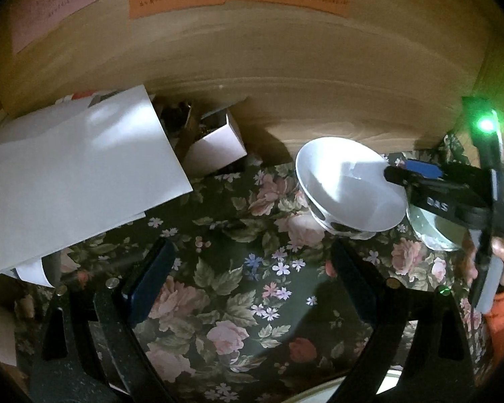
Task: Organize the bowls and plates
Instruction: 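Grip the white bowl rim with the left tool and lift it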
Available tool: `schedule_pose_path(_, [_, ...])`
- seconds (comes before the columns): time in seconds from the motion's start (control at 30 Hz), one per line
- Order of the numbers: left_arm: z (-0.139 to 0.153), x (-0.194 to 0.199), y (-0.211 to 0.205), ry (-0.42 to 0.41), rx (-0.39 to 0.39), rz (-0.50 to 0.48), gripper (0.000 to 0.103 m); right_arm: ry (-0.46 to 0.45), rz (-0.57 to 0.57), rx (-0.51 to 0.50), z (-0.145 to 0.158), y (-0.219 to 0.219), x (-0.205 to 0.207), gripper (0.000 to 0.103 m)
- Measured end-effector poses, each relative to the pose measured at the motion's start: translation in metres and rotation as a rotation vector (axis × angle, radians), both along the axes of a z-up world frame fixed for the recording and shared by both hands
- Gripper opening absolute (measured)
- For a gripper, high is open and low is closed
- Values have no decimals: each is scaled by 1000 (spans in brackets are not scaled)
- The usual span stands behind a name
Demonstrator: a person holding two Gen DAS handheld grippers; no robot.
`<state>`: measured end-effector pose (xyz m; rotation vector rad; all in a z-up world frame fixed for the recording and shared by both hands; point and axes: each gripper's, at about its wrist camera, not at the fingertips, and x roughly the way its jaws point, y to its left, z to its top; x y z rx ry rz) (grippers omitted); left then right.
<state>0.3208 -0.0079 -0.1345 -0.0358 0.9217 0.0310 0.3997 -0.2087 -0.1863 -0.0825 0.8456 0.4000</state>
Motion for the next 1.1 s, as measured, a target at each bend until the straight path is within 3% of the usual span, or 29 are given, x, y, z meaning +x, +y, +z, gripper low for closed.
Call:
schedule_pose_path(0.23, [-4, 2, 1, 5, 0, 10, 95, 76, 30, -32, -7, 12, 17, 27])
schedule_pose_path(0.53, [-10, 6, 5, 30, -19, 34, 94, 74, 76, -12, -2, 9, -3, 14])
schedule_pose_path(0.97, [-20, 13, 13, 66, -13, 76, 90, 67, 176, 51, 9, 4, -71, 13])
schedule_pose_path(1.1, [-25, 16, 15, 90, -13, 82, 83, 75, 218, 72, 9, 7, -91, 13])
